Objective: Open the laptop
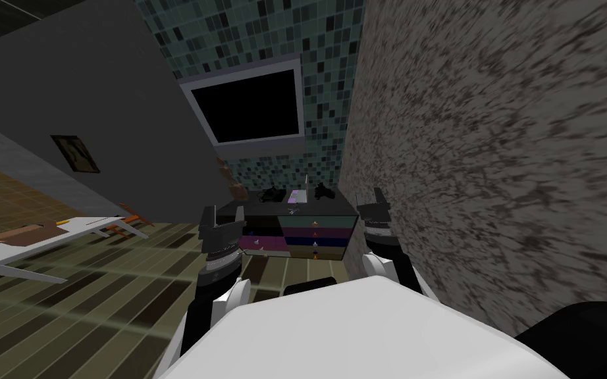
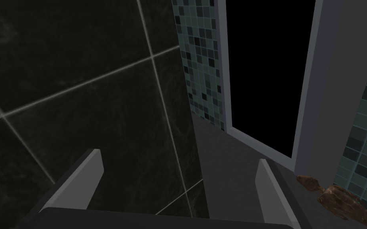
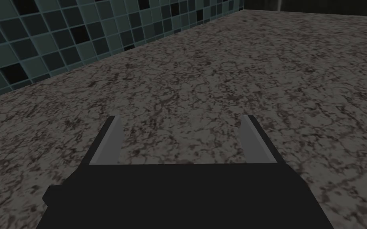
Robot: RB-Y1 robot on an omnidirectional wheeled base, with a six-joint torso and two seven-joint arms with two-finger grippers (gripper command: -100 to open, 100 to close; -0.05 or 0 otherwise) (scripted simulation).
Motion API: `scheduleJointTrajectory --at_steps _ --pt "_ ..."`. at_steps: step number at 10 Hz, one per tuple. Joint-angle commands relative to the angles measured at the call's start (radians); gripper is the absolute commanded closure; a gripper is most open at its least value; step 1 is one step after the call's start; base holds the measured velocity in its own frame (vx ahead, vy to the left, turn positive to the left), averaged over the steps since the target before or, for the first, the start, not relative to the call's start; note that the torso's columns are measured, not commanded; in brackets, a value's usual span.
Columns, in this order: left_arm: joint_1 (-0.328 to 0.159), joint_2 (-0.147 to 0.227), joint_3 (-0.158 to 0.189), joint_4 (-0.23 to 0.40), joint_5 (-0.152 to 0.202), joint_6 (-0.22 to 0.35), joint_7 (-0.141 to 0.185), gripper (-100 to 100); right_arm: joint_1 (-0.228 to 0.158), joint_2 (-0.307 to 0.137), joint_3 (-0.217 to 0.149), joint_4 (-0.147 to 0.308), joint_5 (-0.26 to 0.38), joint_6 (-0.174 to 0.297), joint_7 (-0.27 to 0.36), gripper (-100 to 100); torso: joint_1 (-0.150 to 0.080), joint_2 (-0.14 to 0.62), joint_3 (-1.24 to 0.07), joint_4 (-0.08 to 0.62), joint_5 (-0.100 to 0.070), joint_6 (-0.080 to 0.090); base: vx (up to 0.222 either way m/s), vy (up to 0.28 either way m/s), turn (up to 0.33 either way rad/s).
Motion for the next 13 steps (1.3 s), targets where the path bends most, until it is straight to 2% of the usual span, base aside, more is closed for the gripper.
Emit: scheduleJointTrajectory --at_steps 1,9,10,11,13 --pt "0.0 0.0 0.0 0.0 0.0 0.0 0.0 0 0.0 0.0 0.0 0.0 0.0 0.0 0.0 0 0.0 0.04 -0.082 0.041 0.0 0.0 0.0 0.0 0.0" --pt "0.0 0.0 0.0 0.0 0.0 0.0 0.0 0 0.0 0.0 0.0 0.0 0.0 0.0 0.0 0 0.0 0.618 -1.234 0.617 0.0 0.0 0.0 0.0 0.0" --pt "0.0 0.0 0.0 0.0 0.0 0.0 0.0 0 0.009 -0.039 -0.012 0.008 0.008 0.009 0.004 -100 0.0 0.691 -1.382 0.691 0.0 0.0 0.015 0.02 0.031" --pt "0.0 0.0 0.0 0.0 0.0 0.0 0.0 0 0.017 -0.069 -0.025 0.016 0.017 0.018 0.009 -100 0.001 0.725 -1.451 0.724 0.0 0.0 0.017 0.042 0.062" --pt "0.0 0.0 0.0 0.0 0.0 0.0 0.0 0 0.042 -0.132 -0.061 0.04 0.04 0.044 0.022 -100 0.002 0.736 -1.475 0.737 0.0 0.0 0.021 0.06 0.061"
